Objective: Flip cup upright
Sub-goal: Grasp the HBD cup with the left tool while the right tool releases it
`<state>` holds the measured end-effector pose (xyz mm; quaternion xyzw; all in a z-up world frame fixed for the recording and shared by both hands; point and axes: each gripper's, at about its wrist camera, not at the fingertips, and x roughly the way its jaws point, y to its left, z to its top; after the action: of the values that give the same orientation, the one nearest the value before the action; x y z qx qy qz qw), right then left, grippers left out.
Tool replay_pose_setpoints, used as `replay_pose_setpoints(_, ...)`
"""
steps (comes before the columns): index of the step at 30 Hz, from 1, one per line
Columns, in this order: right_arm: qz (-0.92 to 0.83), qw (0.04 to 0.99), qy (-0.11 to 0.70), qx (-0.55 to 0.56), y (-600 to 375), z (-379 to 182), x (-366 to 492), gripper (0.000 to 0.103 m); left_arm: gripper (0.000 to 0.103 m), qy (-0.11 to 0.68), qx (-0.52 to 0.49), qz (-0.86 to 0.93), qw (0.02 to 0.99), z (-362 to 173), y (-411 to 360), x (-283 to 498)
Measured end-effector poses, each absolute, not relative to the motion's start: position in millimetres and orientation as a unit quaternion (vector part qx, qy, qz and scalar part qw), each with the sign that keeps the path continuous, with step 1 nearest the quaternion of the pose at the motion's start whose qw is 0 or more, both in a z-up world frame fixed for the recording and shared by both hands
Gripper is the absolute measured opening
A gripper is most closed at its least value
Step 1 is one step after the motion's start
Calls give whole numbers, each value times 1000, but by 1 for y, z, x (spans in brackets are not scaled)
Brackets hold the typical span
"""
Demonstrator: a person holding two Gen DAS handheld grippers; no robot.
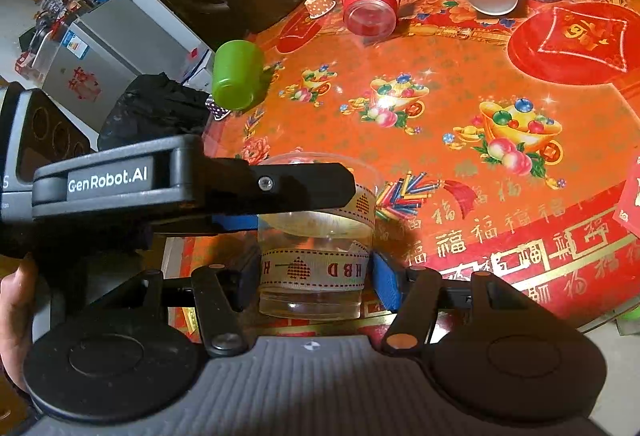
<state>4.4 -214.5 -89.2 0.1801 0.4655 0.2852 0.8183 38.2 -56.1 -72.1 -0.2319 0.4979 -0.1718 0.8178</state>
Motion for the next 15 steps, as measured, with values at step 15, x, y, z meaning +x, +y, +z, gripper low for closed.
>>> replay_pose_setpoints(15, 291, 827, 454, 160, -224, -85, 0, 82, 74, 513, -223, -160, 814, -77, -58, 41)
